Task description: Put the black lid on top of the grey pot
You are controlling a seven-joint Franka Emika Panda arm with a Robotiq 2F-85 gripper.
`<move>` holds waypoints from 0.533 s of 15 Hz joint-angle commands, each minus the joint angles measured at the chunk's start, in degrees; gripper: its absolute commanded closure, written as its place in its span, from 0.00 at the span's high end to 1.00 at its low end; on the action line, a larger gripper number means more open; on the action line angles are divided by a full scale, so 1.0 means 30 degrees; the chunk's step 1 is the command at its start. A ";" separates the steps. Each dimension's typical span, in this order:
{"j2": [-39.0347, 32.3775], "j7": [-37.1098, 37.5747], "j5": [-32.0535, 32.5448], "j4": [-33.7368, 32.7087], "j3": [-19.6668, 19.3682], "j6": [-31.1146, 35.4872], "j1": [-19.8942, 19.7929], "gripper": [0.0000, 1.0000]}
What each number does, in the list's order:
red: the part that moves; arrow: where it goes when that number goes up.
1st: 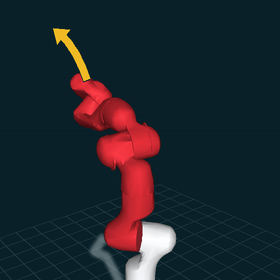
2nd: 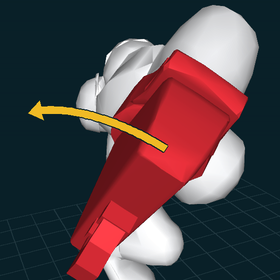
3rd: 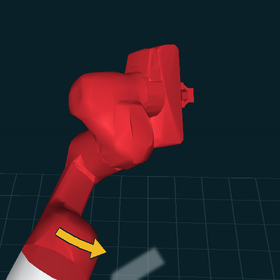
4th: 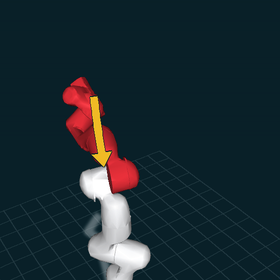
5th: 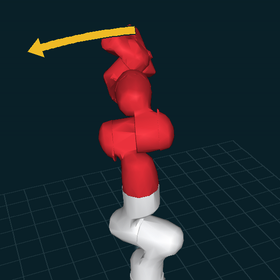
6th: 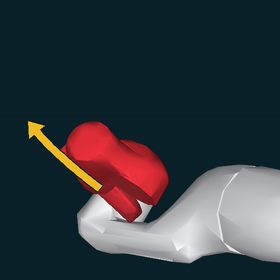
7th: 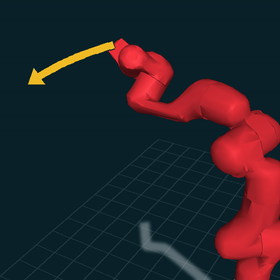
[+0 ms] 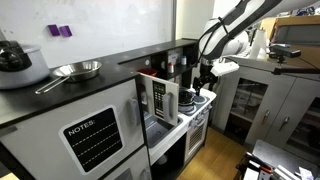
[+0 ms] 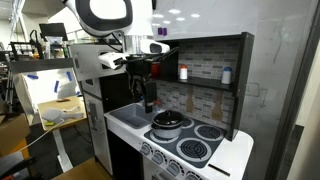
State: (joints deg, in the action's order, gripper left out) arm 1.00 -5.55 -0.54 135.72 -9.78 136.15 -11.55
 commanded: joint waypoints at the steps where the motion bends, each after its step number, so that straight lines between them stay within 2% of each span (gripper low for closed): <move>1: 0.1549 -0.0047 0.0858 0.0680 -0.0311 -0.2015 -0.0044 1.00; 8: 0.4005 0.0185 0.1513 0.1291 -0.0754 -0.5237 -0.0168 1.00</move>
State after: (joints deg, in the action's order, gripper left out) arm 10.23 -5.56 3.01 138.56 -11.98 123.39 -11.56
